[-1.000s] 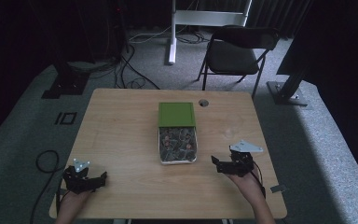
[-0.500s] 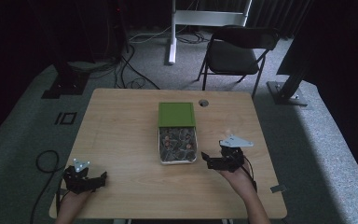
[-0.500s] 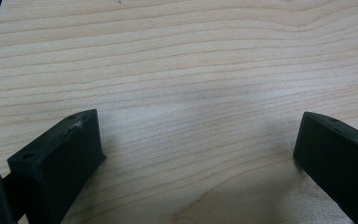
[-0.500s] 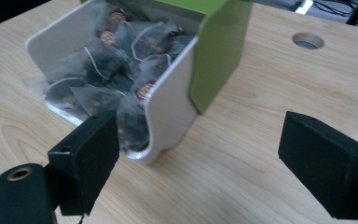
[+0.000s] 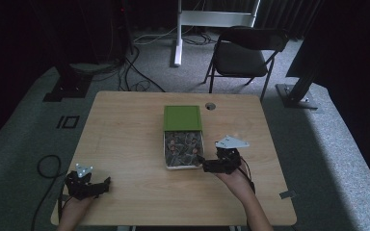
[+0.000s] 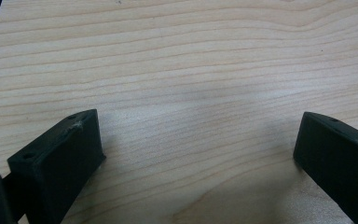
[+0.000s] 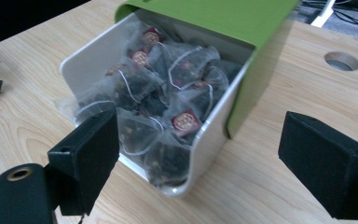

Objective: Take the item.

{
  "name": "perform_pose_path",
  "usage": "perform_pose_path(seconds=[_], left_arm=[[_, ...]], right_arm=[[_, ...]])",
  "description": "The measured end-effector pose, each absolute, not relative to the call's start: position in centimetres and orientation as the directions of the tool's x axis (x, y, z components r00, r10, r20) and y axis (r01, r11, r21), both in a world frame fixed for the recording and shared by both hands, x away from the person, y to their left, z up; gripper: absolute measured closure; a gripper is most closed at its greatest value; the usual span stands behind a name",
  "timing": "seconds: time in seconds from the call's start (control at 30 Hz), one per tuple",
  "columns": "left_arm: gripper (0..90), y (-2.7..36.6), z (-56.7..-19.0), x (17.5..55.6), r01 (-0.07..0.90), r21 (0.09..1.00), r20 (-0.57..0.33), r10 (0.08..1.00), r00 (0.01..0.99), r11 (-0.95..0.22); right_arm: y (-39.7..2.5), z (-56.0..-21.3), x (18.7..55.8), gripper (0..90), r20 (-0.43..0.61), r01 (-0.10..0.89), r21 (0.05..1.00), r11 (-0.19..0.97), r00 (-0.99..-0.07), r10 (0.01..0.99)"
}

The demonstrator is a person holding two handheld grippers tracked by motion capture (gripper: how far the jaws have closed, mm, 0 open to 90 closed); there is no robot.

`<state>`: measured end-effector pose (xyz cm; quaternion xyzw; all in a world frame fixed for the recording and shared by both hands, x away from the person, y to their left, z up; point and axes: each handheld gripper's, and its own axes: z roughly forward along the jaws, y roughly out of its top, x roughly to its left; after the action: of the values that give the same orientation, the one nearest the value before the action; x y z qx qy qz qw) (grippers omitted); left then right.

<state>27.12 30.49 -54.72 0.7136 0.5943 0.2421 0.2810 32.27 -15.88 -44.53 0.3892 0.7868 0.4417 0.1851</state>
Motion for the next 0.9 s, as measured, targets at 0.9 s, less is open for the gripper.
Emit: perform_pose_path(seconds=[0.9], left_arm=[[1.6, 30.5, -54.7, 27.1, 0.711, 0.690, 0.012, 0.984, 0.176, -0.135]], right_arm=[[-11.3, -44.8, 33.1, 12.8, 0.072, 0.439, 0.839, 0.320, -0.674, 0.735]])
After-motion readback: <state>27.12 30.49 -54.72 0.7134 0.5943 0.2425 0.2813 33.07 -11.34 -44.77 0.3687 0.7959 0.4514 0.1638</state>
